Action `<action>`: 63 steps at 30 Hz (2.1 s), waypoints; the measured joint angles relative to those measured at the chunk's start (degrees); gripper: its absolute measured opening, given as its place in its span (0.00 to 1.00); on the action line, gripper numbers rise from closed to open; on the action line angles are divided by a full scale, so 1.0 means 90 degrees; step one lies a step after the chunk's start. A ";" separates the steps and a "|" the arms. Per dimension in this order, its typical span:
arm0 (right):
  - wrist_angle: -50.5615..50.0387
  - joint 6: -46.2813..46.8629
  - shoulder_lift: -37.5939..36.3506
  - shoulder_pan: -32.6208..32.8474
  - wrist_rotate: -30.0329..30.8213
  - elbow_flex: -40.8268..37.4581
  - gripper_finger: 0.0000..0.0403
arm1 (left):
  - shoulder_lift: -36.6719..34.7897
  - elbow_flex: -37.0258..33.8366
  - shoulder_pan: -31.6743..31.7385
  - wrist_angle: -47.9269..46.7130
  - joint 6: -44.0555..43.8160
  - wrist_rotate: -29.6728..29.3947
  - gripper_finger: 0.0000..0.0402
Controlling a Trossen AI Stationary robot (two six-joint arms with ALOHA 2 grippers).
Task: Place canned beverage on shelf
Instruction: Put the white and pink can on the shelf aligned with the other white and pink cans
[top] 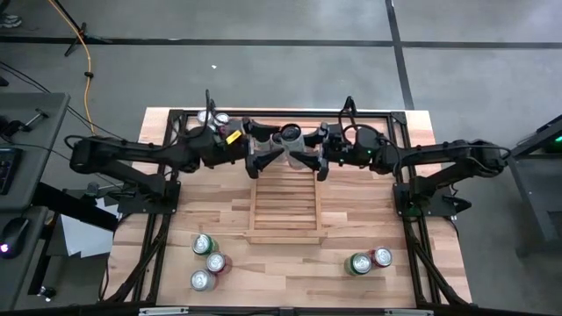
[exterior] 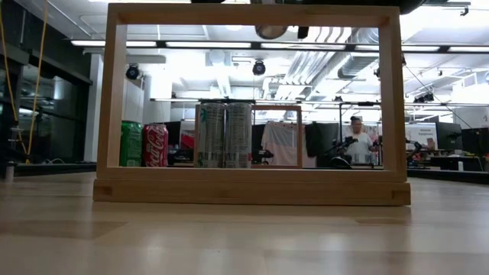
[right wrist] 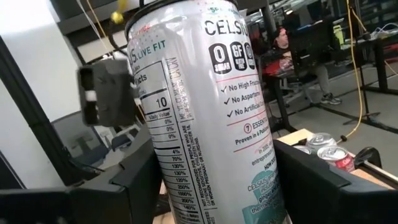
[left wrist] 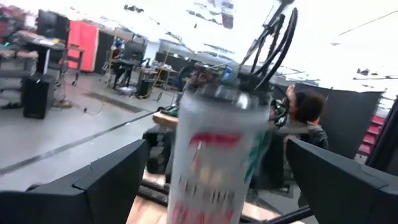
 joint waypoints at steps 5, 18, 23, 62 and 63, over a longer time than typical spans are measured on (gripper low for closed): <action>0.0035 0.0083 0.0031 0.0000 -0.0030 0.0000 0.63 | 0.0511 0.0578 0.0047 -0.0034 0.0434 0.0322 0.94; 0.0049 0.0129 0.0031 0.0080 -0.0307 0.0000 0.63 | 0.0790 0.0951 0.0087 -0.0253 0.0600 0.0354 0.75; 0.0054 0.0146 0.0031 0.0080 -0.0315 0.0000 0.63 | 0.0761 0.0953 0.0092 -0.0293 0.0616 0.0339 0.59; -0.5962 -0.0041 -0.0933 -0.0284 0.0656 0.2150 0.77 | 0.1606 0.0941 0.0038 -0.1614 0.1336 -0.1269 0.59; -0.6167 0.0116 -0.0933 -0.0284 0.0815 0.2258 0.77 | 0.1661 0.0943 0.0014 -0.1527 0.1347 -0.1377 0.59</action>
